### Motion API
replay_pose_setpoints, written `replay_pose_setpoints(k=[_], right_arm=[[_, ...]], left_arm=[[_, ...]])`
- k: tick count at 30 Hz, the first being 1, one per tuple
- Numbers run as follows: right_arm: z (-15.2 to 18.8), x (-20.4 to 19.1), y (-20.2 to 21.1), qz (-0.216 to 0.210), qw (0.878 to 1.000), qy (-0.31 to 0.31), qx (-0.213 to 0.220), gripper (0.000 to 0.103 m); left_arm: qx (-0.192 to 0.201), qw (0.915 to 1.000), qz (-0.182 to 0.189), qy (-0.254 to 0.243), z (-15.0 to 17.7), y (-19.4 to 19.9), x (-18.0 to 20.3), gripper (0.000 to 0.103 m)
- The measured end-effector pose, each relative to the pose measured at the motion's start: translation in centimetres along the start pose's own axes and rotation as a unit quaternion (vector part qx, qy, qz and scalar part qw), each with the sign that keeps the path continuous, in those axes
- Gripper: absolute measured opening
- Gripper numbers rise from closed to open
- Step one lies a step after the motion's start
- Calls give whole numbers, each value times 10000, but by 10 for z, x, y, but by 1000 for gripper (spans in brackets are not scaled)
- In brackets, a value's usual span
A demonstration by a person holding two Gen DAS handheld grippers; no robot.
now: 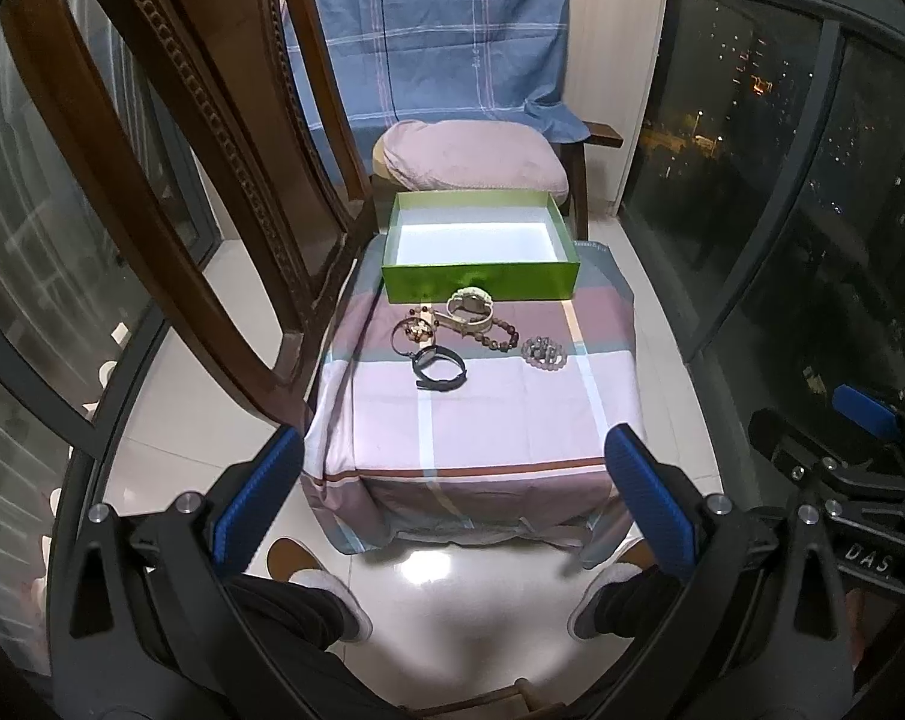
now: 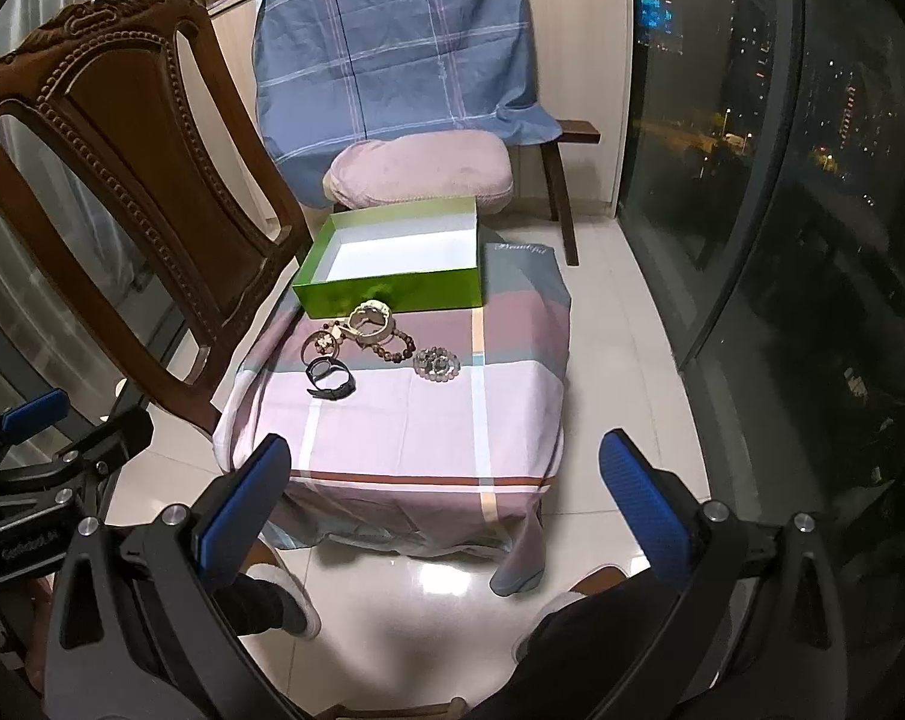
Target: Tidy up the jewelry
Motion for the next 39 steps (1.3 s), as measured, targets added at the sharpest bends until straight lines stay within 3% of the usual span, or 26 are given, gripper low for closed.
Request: replay_pose_setpoints(k=[4,6,9,11,13,16,18,21,25,27,31,34,36,39], right_arm=[[-4,3,-4,-29,9999,-48,159,100],[-14,4,8,-57,9975,-5,706,100],[-25,7,23,230,9870,295,1564,100],[-19,11,16,237,9810,422,1877,100],[-3,15,-5,-121,9777,518,2031,100],[5,26,-42,14,9847,498,1671,100],[5,33,-65,-115,9894,310,1411,100],[-11,37,-84,-138,9892,276,1435,100],[-42,30,-114,-347,9870,607,1447,100],[-47,30,-152,-182,9911,769,1071,100],[-18,34,-226,92,9942,1004,371,100],[33,27,-271,47,9939,1047,-344,100],[52,7,-283,-99,9899,1332,-467,100],[62,-17,-291,-78,9827,1844,-182,93]], left_arm=[[0,9999,137,48,1,-9,-1,99],[173,9997,168,46,1,-9,-3,99],[424,9989,159,-90,2,-15,-5,99],[642,9968,418,-216,7,-26,-3,99],[700,9958,536,-256,11,-38,-5,99],[391,9971,650,-10,19,-71,-15,99],[250,9958,840,270,21,-87,-18,99],[99,9919,1120,590,18,-109,-21,99],[270,9955,903,-93,-1,-133,-9,99],[474,9947,829,-373,-12,-148,-3,99],[564,9944,758,-474,-18,-190,-6,99],[810,9947,485,-407,-10,-209,-19,99],[591,9970,424,-257,0,-223,-27,99],[230,9973,679,128,6,-238,-32,99]])
Point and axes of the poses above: each gripper's, at about its wrist camera, not at the fingertips, and y roughly against the way its jaws point, x to its right, z to its underside, the point moved 7 cm from there along -y, roughly the way its jaws point, and after that the axes turned 15 degrees about x, right-handed, at the moved point
